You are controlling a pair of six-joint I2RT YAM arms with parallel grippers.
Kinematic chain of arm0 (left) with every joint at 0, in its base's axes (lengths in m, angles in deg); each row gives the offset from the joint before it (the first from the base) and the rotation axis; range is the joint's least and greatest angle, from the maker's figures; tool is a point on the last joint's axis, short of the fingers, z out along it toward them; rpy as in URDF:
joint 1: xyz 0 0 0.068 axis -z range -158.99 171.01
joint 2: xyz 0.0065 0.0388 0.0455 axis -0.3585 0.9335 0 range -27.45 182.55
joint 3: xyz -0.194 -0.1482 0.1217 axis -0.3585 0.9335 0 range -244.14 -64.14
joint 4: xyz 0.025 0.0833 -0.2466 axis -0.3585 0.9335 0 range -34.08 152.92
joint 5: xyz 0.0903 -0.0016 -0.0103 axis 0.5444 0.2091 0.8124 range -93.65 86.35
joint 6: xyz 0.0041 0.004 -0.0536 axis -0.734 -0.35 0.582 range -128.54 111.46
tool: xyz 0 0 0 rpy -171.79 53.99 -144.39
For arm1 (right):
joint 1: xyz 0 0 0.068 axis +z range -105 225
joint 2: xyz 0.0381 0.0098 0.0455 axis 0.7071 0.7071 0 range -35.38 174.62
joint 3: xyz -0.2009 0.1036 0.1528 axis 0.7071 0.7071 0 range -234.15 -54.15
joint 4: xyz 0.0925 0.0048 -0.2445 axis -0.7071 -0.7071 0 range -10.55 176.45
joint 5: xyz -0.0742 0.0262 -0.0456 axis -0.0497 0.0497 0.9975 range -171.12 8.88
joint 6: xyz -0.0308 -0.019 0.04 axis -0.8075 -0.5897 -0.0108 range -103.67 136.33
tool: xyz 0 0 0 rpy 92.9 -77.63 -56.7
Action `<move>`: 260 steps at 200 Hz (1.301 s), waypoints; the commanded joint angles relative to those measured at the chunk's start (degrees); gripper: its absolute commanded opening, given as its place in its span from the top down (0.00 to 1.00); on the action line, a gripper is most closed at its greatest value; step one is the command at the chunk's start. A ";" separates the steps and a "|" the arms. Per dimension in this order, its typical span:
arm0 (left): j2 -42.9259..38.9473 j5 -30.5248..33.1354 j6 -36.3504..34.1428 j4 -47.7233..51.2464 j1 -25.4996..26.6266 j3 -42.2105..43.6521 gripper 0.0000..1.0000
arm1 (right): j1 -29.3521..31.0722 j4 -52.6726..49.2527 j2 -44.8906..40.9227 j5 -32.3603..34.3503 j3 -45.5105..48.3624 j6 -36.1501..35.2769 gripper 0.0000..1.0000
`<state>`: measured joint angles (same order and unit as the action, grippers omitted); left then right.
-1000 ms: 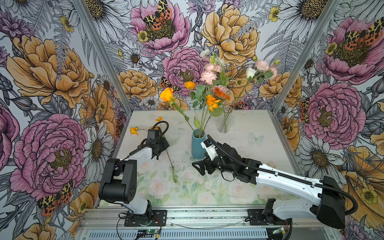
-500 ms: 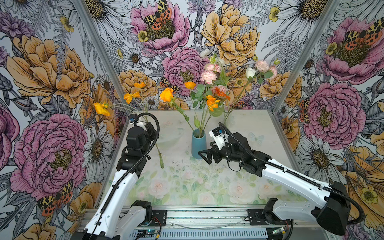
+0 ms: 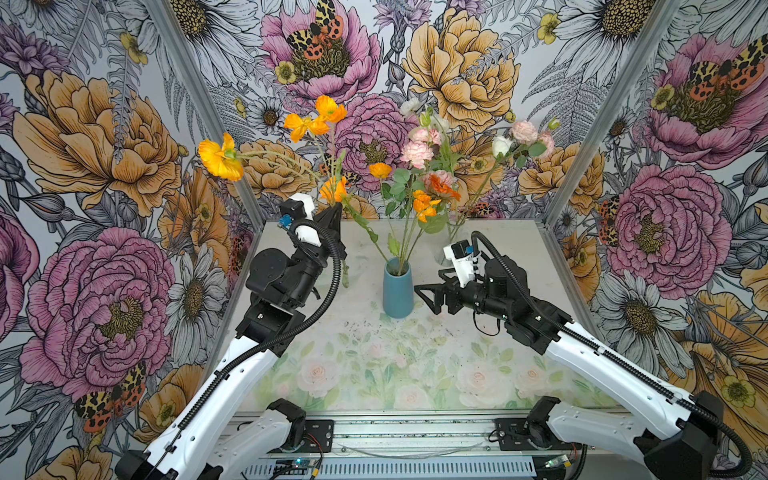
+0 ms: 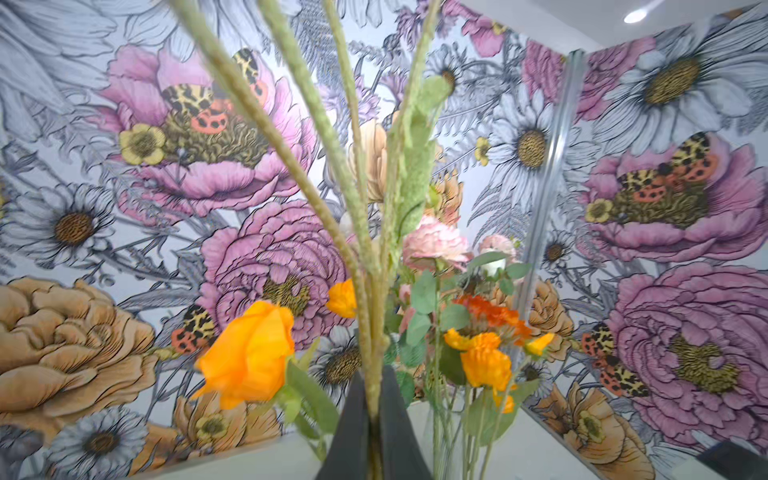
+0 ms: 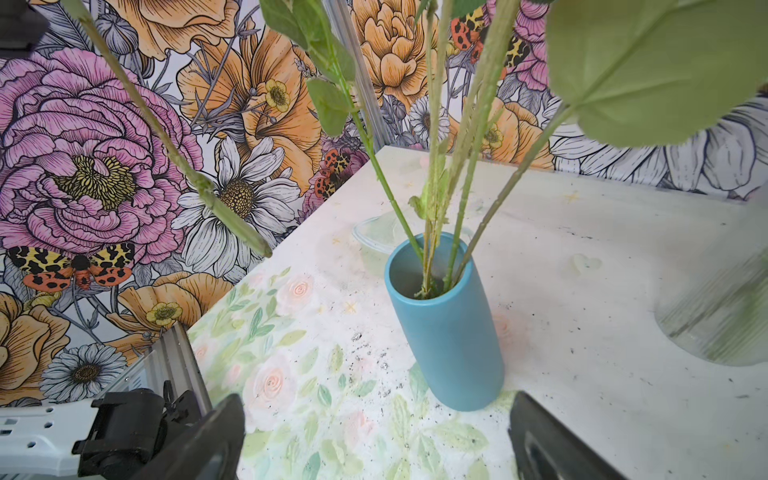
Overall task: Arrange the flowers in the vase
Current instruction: 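Close the left gripper on the poppy stems and lift them upright, then carry the poppies over the teal vase with the left gripper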
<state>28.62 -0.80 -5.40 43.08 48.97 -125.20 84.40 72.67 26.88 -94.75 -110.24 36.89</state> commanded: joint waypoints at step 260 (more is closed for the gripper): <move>15.32 4.60 -0.98 -39.06 9.28 12.55 1.00 | -0.02 -0.86 -2.05 -2.37 2.04 2.34 0.00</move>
<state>43.46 2.68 -7.46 10.30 58.77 -114.60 84.40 71.66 24.50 -96.25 -107.49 38.37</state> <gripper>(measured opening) 0.065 0.995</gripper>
